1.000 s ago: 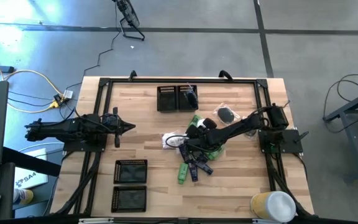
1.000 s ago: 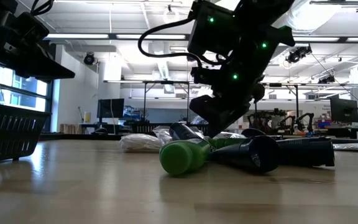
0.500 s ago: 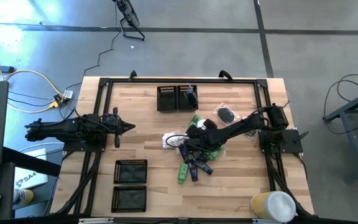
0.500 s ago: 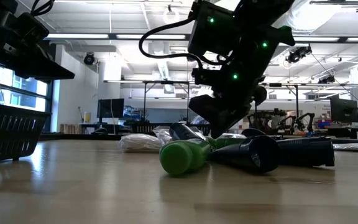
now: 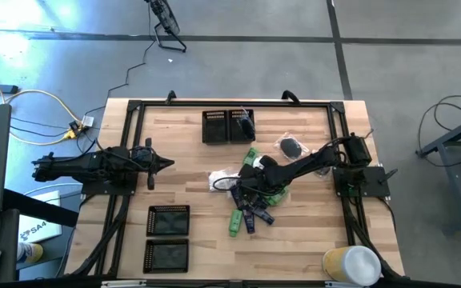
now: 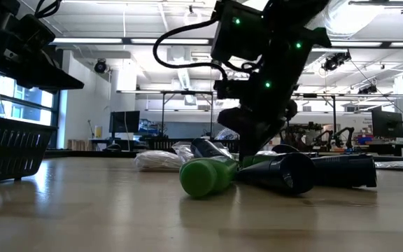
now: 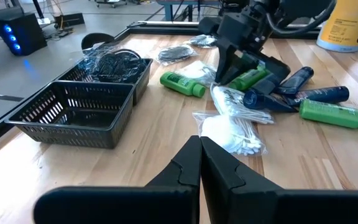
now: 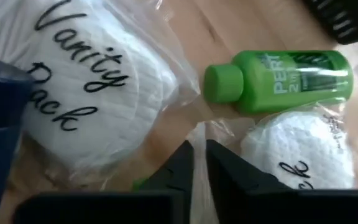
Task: Pick & Place Travel size toiletries
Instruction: Put the white cotton pack into the top middle basket
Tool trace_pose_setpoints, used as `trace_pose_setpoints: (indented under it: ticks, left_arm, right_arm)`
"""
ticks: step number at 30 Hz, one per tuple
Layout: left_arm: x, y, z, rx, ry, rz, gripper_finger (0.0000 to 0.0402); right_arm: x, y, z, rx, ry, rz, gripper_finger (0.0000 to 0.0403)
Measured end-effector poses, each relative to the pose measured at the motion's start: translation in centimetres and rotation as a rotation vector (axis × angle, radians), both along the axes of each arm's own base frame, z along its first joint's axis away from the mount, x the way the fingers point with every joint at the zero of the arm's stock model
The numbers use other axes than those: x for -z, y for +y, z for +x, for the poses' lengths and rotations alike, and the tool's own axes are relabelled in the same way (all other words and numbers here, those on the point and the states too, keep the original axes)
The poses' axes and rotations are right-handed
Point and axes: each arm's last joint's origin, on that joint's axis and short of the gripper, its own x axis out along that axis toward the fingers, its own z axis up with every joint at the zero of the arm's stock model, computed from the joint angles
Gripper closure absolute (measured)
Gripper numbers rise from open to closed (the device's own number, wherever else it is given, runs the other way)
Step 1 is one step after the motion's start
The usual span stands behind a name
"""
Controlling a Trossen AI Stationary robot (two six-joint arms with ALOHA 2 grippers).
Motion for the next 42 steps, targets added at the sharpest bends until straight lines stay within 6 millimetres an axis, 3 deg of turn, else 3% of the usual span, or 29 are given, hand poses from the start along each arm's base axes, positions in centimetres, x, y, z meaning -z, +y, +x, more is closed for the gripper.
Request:
trace_pose_setpoints:
  ticks: [6,10,15,19,28,36,42]
  left_arm:
    - [0.0,0.0,0.0,0.0,-0.002,0.0,0.0401]
    - [0.0,0.0,0.0,0.001,-0.002,-0.001,0.0401]
    - [0.0,0.0,0.0,0.004,-0.003,-0.001,0.0401]
    - [0.0,0.0,0.0,0.004,-0.002,-0.001,0.0401]
    - [0.0,0.0,0.0,0.002,-0.001,-0.001,0.0401]
    - [0.0,0.0,0.0,0.002,0.0,-0.003,0.0401]
    - [0.0,0.0,0.0,-0.001,0.0,-0.002,0.0401]
  right_arm:
    - [-1.7,1.1,0.5,-0.092,0.06,-0.068,0.0278]
    - [-1.7,1.3,-0.1,-0.091,0.116,-0.091,0.025]
    - [-1.9,1.3,-0.1,-0.055,0.087,-0.168,0.0252]
    - [-1.9,1.1,0.2,-0.049,0.066,-0.133,0.0254]
    - [0.6,0.8,1.0,-0.047,0.091,-0.161,0.0254]
    - [0.9,0.4,0.6,0.033,0.091,-0.197,0.0255]
    - [1.0,-0.4,0.2,0.126,0.101,-0.184,0.0293]
